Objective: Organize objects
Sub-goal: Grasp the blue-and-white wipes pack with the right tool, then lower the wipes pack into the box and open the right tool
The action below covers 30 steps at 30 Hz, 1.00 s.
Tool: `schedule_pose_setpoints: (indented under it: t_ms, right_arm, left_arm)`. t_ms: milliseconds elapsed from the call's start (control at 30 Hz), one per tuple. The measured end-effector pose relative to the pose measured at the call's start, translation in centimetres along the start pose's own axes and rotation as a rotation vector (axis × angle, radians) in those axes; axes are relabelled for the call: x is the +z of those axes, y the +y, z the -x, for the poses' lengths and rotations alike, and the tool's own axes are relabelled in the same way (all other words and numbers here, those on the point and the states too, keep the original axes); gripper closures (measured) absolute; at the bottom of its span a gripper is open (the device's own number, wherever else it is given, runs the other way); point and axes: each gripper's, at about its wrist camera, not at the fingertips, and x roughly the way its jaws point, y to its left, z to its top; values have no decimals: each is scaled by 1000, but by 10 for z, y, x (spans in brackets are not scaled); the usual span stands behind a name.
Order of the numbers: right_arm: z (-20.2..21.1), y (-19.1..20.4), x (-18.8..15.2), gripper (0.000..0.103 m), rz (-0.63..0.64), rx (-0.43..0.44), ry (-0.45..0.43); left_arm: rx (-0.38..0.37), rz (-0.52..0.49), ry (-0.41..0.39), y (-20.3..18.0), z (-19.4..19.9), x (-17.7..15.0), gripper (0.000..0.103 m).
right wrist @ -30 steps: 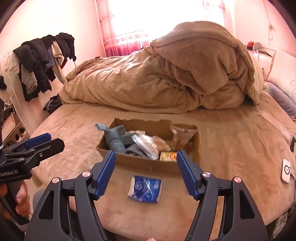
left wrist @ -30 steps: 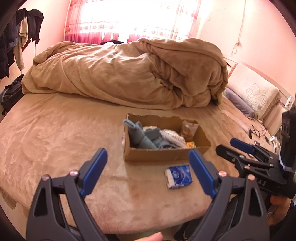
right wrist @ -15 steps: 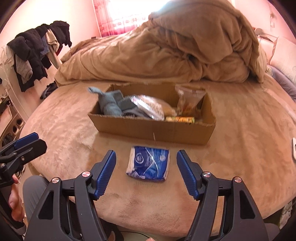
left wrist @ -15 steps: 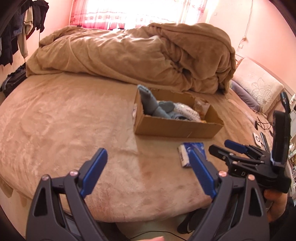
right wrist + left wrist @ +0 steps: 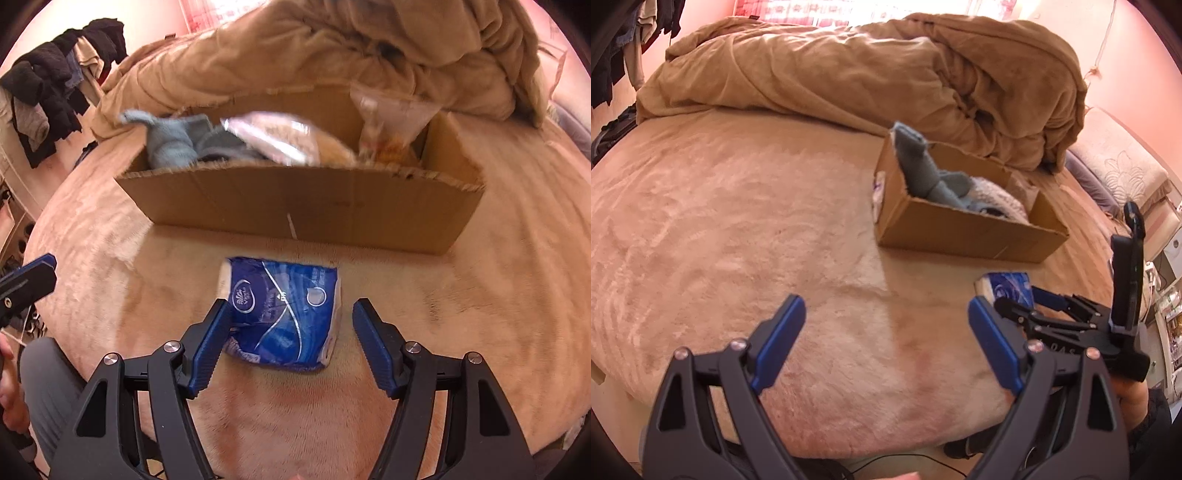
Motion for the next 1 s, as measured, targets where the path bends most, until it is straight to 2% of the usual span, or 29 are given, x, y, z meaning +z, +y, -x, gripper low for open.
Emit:
schedule_pose_setpoints:
  t_ms: [167, 200, 300, 333, 367, 467, 700, 1000]
  right_arm:
    - [-4, 3, -1, 33, 11, 0, -22]
    - [-4, 4, -2, 44, 15, 1, -31]
    - [1, 11, -4, 60, 46, -34, -62]
    - [3, 10, -4, 70, 44, -34, -68]
    - [4, 9, -4, 76, 39, -39, -71]
    - [9, 1, -3, 84, 9, -38, -74]
    - [39, -10, -1, 91, -13, -49, -134]
    - [82, -21, 16, 92, -42, -76, -214]
  left_arm:
    - [8, 6, 16, 2, -10, -1, 12]
    - [8, 5, 19, 1, -11, -2, 12]
    - [8, -5, 24, -2, -11, -3, 12]
    - [7, -8, 22, -3, -9, -2, 12]
    - [7, -9, 19, -5, -7, -2, 12]
    - [5, -12, 8, -9, 0, -1, 12]
    - [2, -36, -16, -24, 17, 2, 12]
    - [4, -58, -53, -44, 36, 14, 12]
